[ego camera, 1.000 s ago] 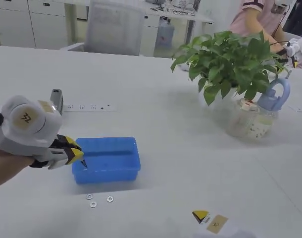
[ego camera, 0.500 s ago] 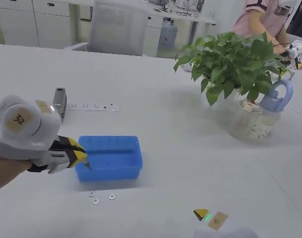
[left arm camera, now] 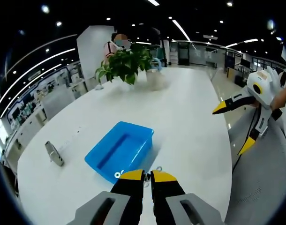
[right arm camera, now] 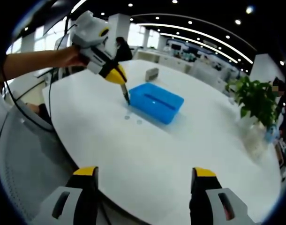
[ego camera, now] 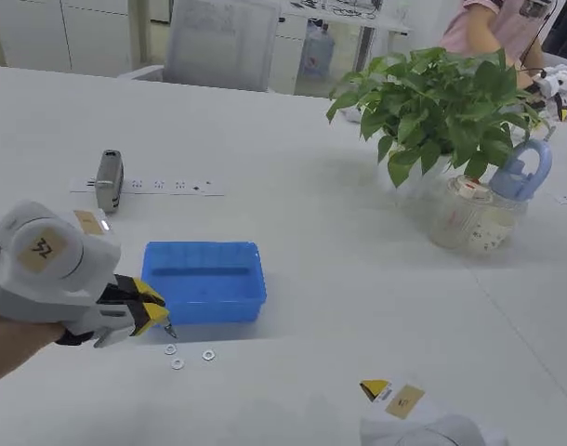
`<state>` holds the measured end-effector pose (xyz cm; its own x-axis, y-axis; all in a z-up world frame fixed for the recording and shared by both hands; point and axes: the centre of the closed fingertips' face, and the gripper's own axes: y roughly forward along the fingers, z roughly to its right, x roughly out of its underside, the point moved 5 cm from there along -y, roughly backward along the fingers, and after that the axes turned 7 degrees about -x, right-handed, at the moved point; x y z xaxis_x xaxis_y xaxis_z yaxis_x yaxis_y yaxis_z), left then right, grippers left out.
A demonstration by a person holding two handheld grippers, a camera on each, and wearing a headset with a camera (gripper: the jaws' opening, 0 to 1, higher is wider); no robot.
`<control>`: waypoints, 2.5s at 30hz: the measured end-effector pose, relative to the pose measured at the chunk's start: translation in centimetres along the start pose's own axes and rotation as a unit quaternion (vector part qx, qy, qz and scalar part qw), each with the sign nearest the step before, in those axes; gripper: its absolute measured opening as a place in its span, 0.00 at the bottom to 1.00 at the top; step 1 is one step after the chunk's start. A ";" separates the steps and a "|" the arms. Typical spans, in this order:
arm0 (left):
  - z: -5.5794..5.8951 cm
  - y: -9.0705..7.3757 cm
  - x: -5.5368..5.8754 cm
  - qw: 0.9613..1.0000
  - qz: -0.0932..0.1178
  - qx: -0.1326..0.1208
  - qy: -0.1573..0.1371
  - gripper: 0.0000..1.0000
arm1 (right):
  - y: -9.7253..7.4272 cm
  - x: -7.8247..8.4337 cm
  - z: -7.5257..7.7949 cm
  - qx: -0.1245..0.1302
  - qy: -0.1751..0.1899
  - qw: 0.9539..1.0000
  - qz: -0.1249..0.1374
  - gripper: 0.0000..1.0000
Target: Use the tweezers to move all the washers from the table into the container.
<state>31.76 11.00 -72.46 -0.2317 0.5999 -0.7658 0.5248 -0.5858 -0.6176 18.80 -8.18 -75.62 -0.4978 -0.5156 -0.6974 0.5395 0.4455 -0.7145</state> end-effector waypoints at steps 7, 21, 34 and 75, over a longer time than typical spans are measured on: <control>0.1 0.9 0.9 1.000 -0.011 0.005 -0.005 0.02 | 0.1 0.1 0.0 0.001 -0.006 1.000 -0.006 0.79; -0.2 1.7 1.8 1.000 -0.024 0.004 -0.010 0.02 | 0.1 0.2 0.1 0.000 -0.001 1.000 -0.009 0.77; -0.3 2.0 2.3 1.000 -0.029 0.008 -0.003 0.02 | 0.2 0.4 0.1 0.003 -0.004 1.000 -0.015 0.76; -1.8 0.1 -3.5 0.999 0.003 -0.014 0.049 0.01 | 0.0 0.2 0.1 0.010 -0.013 1.000 -0.009 0.73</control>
<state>34.07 9.86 -69.54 -0.1481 0.6470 -0.7480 0.5494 -0.5751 -0.6062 18.74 -8.39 -75.76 -0.4900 -0.5424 -0.6825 0.5448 0.4207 -0.7254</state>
